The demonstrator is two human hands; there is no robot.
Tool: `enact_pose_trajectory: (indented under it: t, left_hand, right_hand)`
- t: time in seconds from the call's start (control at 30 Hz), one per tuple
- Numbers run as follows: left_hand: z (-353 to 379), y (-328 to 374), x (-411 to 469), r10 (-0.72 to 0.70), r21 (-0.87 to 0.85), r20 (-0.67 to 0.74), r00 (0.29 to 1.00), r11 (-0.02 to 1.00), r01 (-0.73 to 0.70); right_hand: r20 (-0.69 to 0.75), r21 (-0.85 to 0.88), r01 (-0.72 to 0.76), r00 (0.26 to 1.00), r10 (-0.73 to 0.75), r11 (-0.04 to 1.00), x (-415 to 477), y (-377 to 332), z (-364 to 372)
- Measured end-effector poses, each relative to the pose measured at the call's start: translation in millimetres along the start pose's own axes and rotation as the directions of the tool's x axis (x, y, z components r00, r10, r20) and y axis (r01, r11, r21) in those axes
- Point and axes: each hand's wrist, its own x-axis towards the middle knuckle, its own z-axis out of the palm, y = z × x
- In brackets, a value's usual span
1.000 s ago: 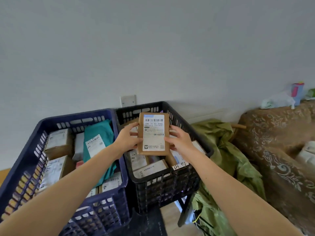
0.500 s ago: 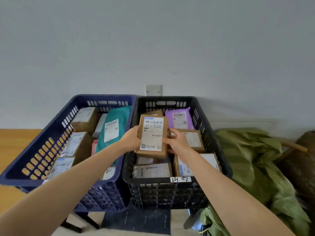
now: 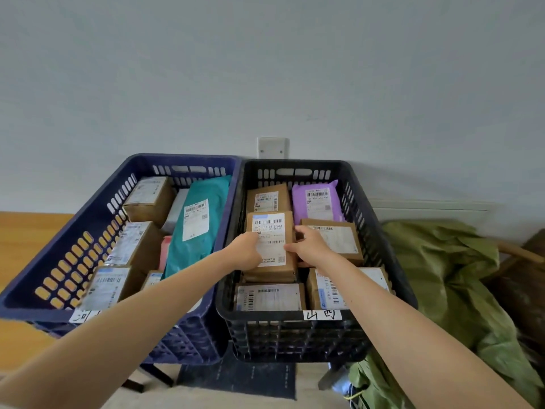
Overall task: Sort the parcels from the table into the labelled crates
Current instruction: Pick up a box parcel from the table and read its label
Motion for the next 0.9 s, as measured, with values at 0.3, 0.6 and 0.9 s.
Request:
enact_pose_trajectory:
  t: [0.3,0.6,0.9]
  left_hand:
    - [2,-2,11,0.104,0.155,0.103,0.989,0.981,-0.119]
    - [-8,-5,20,0.243,0.479,0.209,0.947,0.819,-0.316]
    - [-3,-11,30,0.262,0.55,0.241,0.935,0.756,-0.354]
  right_hand:
    - [0.09,-0.334,0.147,0.988,-0.124,0.931,3,2,-5]
    - [0.325,-0.564,0.285,0.939,-0.109,0.775,0,3,-19]
    - [0.381,-0.724,0.357,0.92,-0.09,0.59,12,0,-13]
